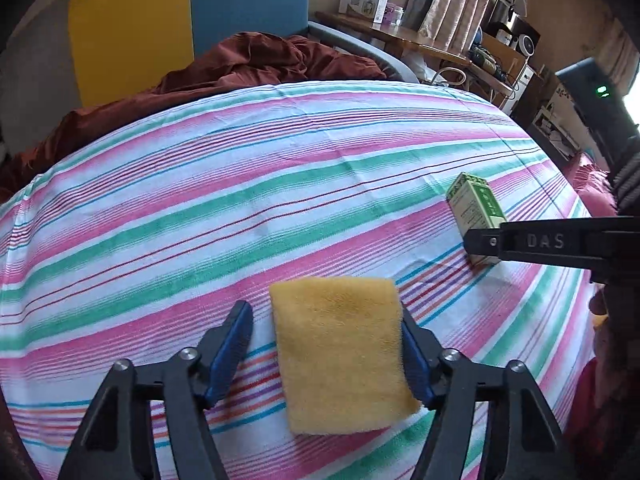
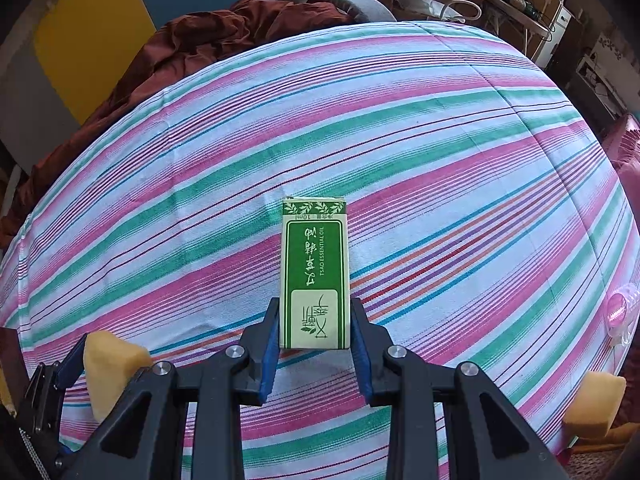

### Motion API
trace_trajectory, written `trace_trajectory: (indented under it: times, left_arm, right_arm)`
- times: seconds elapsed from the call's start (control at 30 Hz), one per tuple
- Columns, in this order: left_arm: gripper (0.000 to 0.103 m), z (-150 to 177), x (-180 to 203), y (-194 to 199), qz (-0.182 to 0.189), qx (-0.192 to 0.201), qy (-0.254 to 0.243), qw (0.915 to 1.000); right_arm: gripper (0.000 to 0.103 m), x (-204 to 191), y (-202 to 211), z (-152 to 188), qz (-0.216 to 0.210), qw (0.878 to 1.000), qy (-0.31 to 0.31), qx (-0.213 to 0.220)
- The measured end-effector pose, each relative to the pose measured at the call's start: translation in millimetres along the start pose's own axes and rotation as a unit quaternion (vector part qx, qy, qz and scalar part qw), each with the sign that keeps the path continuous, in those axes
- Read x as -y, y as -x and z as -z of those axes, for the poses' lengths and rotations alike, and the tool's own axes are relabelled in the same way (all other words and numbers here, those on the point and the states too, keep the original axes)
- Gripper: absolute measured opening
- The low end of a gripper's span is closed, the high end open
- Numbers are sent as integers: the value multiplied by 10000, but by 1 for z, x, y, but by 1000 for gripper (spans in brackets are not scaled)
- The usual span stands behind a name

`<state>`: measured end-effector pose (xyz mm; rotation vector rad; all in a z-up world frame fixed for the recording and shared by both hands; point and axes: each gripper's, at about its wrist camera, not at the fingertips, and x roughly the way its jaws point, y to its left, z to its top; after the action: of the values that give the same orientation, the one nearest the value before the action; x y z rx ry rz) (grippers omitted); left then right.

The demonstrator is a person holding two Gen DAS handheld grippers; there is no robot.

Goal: Organize objects
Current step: 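Lower the yellow sponge into the gold box with the left tool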

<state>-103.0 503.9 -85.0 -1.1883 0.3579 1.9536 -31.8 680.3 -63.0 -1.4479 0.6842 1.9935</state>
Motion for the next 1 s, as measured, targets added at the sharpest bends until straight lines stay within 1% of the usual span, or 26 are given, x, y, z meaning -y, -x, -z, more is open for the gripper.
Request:
trace_trajectory:
  times: [0.03,0.17,0.3,0.37,0.4,0.47,0.5,0.53,0.57,0.67,0.73,0.8,0.83,1.0]
  left_arm:
    - [55,3,1,3,81,5,-2,10000]
    - [52,22,7,22,-123,235,-168,9995]
    - [51,48,-2,47,-175,381,26,9991]
    - [51,65,-5,61,-287,502,39,9983]
    - [51,74,-8,68,-389,557,48,9977]
    - [51,94,-12,77,-508,584,131,9969]
    - [51,102,-14,79,-528,625,148,9965]
    - [52,109,-15,83,-556,734,90,9957]
    - [52,113,-15,84,-602,758,17,9953]
    - [52,113,-12,77,-660,717,-145,9951]
    - [52,113,-13,69,-634,685,-139,9955]
    - [52,113,-14,66,-640,710,-162,9953]
    - [52,113,-13,67,-643,724,-169,9952]
    - [52,116,-18,68,-564,785,-111,9953]
  right_arm:
    - [31,0,-1,-1,10,10000,10,-2]
    - [31,0,-2,-3,36,10000,25,31]
    - [31,-2,-4,-6,78,9999,71,81]
    - [31,-1,-4,-8,56,9999,49,113]
    - [31,0,-2,-8,14,9999,12,146]
    - [31,2,3,-10,-250,9993,-65,259]
    - [31,0,6,-11,-381,9987,-41,341]
    - [31,-4,9,-10,-481,9981,45,395]
    - [31,-8,10,-10,-600,9972,160,421]
    - [30,-33,13,-7,-944,9920,657,526]
    - [30,-44,23,8,-1184,9866,962,584]
    - [30,-53,23,12,-1212,9836,1223,536]
    - [30,-60,16,12,-1198,9828,1317,486]
    - [30,-72,8,14,-1311,9779,1598,312]
